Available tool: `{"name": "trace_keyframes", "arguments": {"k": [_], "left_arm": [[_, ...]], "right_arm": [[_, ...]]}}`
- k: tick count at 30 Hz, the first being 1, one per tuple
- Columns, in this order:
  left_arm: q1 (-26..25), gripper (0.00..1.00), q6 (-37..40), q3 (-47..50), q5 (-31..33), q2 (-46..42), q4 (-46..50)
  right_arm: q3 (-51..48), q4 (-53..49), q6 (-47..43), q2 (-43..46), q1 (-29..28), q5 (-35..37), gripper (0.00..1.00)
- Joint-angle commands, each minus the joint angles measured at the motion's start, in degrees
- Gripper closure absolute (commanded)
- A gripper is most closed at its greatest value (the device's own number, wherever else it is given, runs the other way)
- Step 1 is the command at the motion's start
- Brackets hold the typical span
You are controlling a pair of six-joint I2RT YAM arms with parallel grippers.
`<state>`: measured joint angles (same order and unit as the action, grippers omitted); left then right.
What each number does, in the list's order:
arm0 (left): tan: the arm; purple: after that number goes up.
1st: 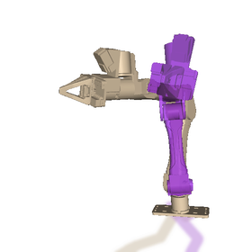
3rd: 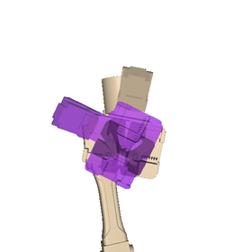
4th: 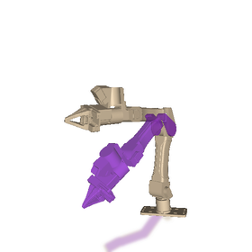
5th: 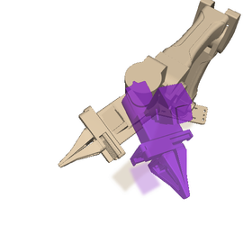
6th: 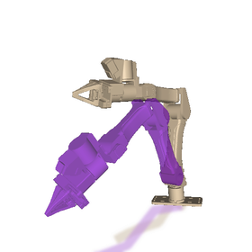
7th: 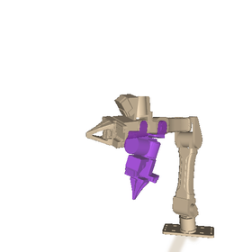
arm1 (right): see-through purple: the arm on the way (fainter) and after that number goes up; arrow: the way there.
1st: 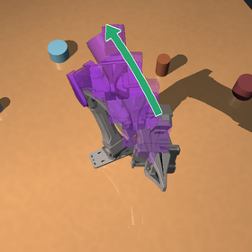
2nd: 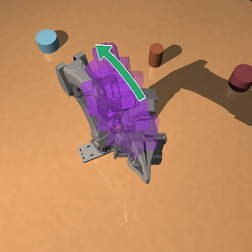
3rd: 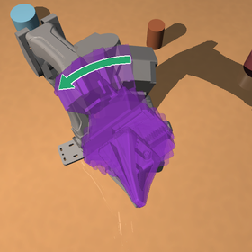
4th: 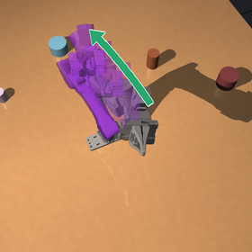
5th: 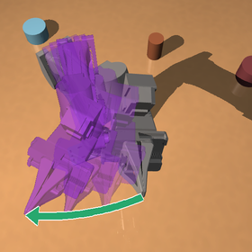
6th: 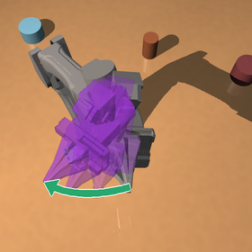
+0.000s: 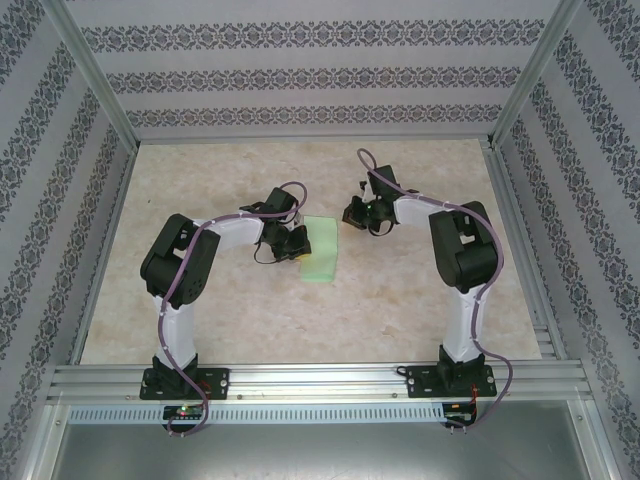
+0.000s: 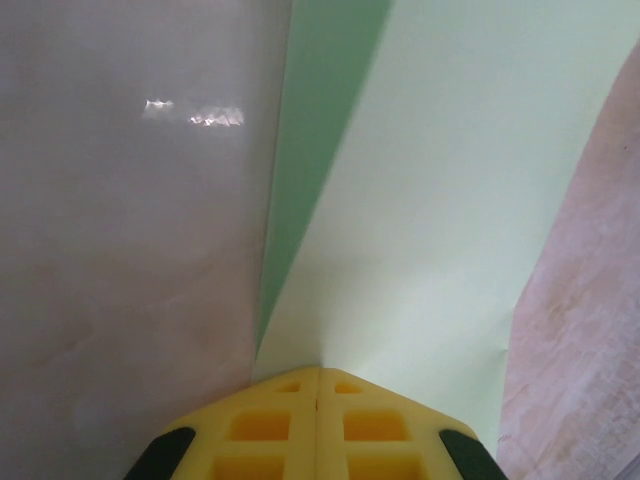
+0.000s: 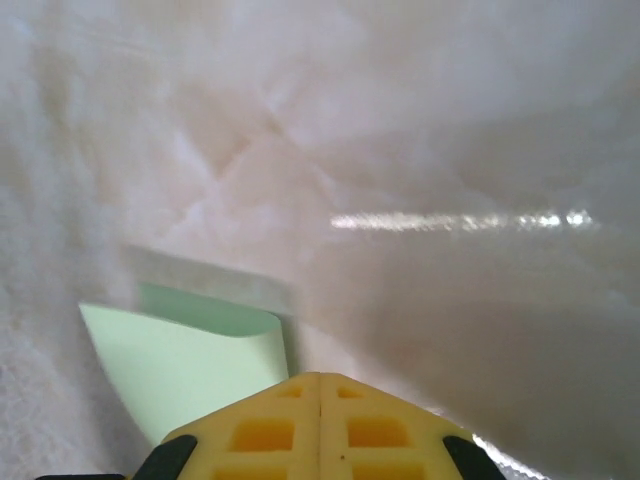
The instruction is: Fold a paper plane with a square sheet of paper (pick it up from the middle)
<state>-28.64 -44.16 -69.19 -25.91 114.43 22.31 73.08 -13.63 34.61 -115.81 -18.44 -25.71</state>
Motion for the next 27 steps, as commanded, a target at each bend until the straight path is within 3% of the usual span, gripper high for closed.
{"name": "trace_keyframes", "arguments": {"k": [1,14,27], "left_arm": [[-1.04,1.00,1.17,4.14,7.68,7.21,9.94],[-1.05,1.00,1.17,3.97,7.88,7.38,10.43],[-1.17,1.00,1.45,4.21,7.63,7.56,10.61]], "right_arm": [[-2.62,5.24,0.71,5.24,-2.53,0.15,1.00],[4.74,1.76,0.55,-5.34,-7.26,-2.13,1.00],[4.26,4.28,5.03,-8.91,1.12,0.76,1.00]]}}
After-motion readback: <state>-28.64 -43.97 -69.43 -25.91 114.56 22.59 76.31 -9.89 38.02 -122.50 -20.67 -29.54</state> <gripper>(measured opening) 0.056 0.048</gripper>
